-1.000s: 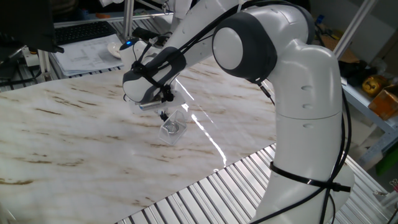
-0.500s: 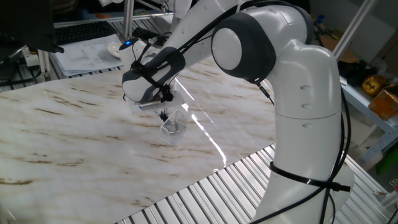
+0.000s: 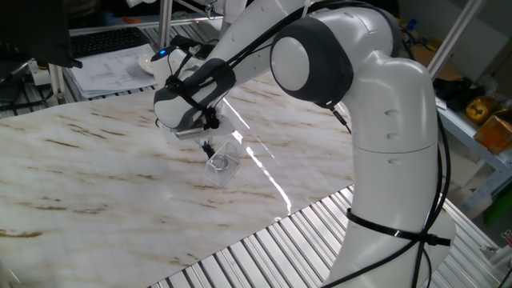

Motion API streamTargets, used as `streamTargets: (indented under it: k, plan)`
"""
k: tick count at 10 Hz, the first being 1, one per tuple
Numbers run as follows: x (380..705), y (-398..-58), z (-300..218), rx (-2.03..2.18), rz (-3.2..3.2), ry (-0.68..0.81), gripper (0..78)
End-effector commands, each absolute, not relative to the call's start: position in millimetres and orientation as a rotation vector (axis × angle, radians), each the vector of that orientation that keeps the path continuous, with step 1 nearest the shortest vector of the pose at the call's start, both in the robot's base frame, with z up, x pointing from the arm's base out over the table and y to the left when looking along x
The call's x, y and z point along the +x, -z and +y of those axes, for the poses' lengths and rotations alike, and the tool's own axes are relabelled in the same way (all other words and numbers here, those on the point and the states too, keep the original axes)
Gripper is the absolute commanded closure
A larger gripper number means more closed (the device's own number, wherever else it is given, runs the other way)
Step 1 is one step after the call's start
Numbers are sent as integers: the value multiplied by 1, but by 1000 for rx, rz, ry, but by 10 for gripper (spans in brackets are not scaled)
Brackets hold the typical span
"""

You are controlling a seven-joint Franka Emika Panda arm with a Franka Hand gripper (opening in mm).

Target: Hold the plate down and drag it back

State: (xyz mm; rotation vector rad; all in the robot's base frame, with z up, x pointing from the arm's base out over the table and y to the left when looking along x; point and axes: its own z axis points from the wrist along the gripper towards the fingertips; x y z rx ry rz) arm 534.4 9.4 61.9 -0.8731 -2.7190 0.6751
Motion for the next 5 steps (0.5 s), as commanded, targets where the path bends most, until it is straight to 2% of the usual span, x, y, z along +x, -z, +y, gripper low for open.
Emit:
streamTargets:
  k: [1, 5]
  plan:
    - [535, -65, 14, -849, -2712, -702, 776]
    - [531, -66, 13, -818, -2712, -717, 776]
